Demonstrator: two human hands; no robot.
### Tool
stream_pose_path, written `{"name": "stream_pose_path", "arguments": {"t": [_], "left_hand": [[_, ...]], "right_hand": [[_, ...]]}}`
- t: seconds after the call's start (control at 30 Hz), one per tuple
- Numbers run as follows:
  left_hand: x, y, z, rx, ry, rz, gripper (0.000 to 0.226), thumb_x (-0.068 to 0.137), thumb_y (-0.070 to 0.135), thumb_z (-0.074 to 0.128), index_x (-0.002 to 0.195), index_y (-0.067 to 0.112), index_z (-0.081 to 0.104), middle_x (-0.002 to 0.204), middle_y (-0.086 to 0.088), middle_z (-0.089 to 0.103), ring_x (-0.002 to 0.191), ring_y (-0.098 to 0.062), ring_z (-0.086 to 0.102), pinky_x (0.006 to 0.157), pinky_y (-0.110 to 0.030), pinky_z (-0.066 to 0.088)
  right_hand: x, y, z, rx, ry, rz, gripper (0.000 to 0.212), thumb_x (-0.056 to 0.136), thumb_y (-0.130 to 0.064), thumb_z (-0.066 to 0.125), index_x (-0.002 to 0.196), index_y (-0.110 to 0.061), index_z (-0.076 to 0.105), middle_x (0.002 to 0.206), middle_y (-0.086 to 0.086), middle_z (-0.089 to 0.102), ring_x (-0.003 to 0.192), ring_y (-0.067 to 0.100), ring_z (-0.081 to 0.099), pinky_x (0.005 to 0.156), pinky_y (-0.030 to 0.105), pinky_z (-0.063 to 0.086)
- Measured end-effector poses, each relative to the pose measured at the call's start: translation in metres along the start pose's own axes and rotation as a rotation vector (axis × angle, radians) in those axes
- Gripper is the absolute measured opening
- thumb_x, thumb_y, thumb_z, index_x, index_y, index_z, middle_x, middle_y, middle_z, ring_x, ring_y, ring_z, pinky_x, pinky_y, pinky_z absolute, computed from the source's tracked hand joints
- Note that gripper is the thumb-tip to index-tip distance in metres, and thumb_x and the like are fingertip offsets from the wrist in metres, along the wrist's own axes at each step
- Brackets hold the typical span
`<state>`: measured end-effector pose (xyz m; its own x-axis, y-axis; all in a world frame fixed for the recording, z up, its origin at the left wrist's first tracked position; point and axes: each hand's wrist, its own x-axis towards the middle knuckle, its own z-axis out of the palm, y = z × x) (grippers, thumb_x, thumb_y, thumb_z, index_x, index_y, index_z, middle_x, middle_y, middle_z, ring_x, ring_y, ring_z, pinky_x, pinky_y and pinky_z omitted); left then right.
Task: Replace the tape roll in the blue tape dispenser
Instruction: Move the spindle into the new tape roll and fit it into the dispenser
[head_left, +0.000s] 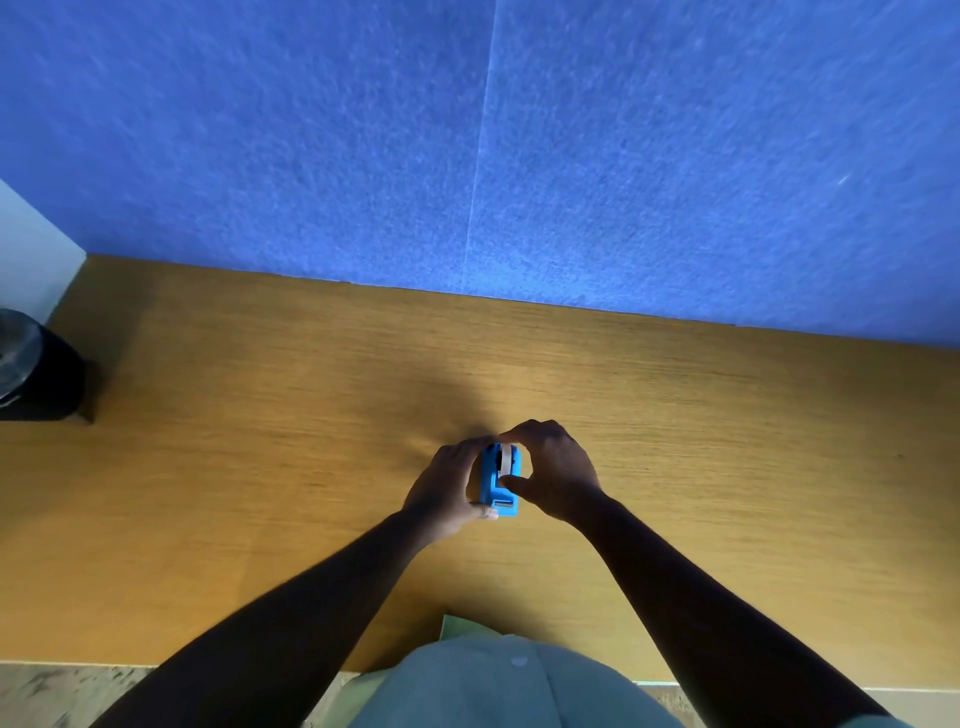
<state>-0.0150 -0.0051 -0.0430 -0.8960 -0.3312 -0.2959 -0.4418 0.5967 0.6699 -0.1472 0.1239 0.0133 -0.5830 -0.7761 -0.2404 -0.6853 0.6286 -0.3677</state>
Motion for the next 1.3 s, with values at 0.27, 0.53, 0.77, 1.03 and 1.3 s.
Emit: {"name": "stream_pose_path", "arguments": {"t": [0.27,0.53,0.77,1.03,1.3], "left_hand": [[0.001,-0.002,0.000,0.027,-0.002,0.011,0.101,0.069,0.035,0.092,0.149,0.036,0.031,0.152,0.013,0.046,0.139,-0.014,0.044,0.111,-0.035,0.045],[0.000,0.000,0.001,0.020,0.017,0.002,0.103,0.066,0.036,0.094,0.145,0.042,0.027,0.150,0.015,0.047,0.137,-0.013,0.045,0.107,-0.033,0.045],[0.000,0.000,0.000,0.025,0.011,-0.006,0.102,0.068,0.035,0.093,0.147,0.039,0.028,0.151,0.013,0.047,0.139,-0.014,0.044,0.108,-0.034,0.045],[-0.002,0.004,0.000,0.040,-0.004,0.042,0.107,0.070,0.031,0.092,0.152,0.036,0.023,0.157,0.011,0.041,0.143,-0.016,0.043,0.112,-0.036,0.046],[-0.007,0.007,-0.005,0.050,-0.007,0.155,0.109,0.072,0.021,0.091,0.154,0.038,0.021,0.161,0.011,0.033,0.143,-0.015,0.043,0.111,-0.038,0.050]], "right_hand": [[0.003,0.004,0.006,-0.011,-0.004,0.012,0.059,0.080,-0.032,0.089,0.134,-0.026,0.067,0.133,-0.007,0.071,0.123,0.016,0.061,0.090,0.027,0.052],[0.006,0.003,0.009,-0.022,-0.007,0.008,0.059,0.078,-0.031,0.090,0.132,-0.026,0.067,0.129,-0.008,0.072,0.122,0.016,0.061,0.091,0.032,0.058],[0.006,0.005,0.010,-0.019,0.000,0.005,0.058,0.078,-0.033,0.091,0.132,-0.028,0.068,0.129,-0.009,0.073,0.122,0.016,0.061,0.093,0.033,0.057],[0.007,0.012,0.008,0.026,-0.080,-0.016,0.066,0.081,-0.034,0.089,0.141,-0.029,0.062,0.140,-0.007,0.066,0.129,0.018,0.057,0.100,0.035,0.053],[-0.006,0.013,0.005,0.191,0.094,0.067,0.037,0.095,-0.026,0.075,0.131,-0.020,0.069,0.128,-0.002,0.072,0.112,0.014,0.069,0.088,0.032,0.060]]}}
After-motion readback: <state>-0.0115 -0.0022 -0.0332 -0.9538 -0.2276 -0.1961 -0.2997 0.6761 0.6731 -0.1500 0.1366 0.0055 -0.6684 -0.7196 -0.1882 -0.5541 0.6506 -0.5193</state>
